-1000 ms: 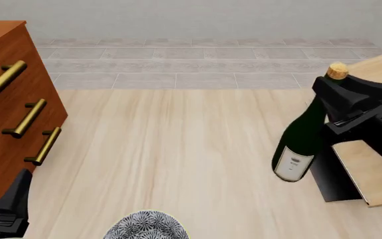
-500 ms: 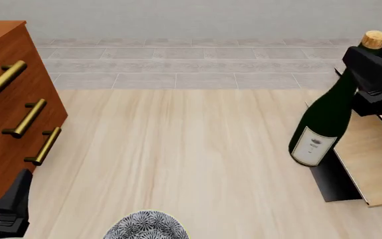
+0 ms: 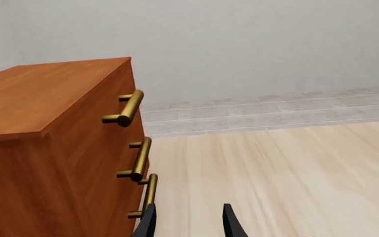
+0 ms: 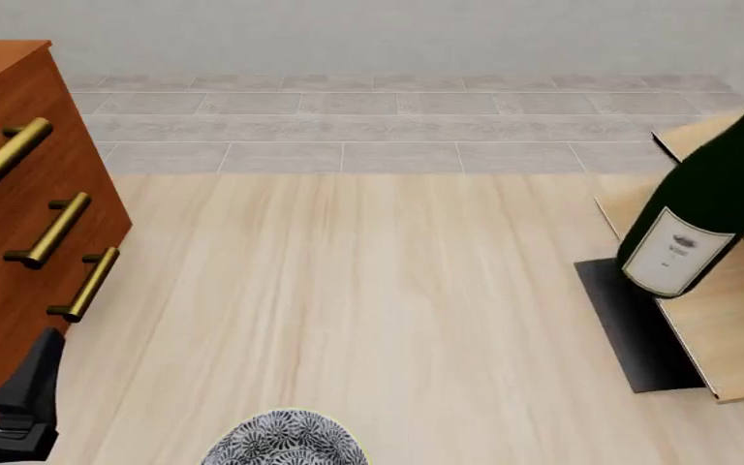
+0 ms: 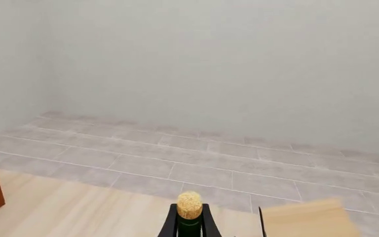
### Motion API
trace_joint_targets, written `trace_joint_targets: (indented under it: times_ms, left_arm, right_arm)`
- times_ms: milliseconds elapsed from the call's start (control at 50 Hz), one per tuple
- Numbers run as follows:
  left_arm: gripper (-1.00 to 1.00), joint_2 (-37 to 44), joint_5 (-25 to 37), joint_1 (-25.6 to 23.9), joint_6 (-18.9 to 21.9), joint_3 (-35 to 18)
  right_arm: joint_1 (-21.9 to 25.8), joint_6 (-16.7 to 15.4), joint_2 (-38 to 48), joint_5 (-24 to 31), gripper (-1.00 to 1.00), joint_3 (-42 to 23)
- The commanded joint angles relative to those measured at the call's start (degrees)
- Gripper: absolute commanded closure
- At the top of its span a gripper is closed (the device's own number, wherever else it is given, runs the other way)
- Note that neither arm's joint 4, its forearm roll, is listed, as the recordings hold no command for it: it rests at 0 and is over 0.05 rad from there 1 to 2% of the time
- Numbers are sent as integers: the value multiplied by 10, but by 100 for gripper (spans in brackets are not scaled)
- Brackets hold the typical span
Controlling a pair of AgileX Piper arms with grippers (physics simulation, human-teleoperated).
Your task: Put the wine bottle on the wine rack.
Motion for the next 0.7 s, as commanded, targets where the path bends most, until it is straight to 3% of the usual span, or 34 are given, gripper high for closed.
trace_joint_targets:
  times_ms: [20,420,700]
  left_arm:
    - [-100,-5,6,2,-1,0]
    - [-100,-2,6,4,-10,0]
    - [-100,-1,3,4,-12,0]
  right_arm:
    - [-31,-4,-22,43,100,-47]
    - [-84,17,-24,84,100,-104]
    - [-133,40,-2,85,100,-129]
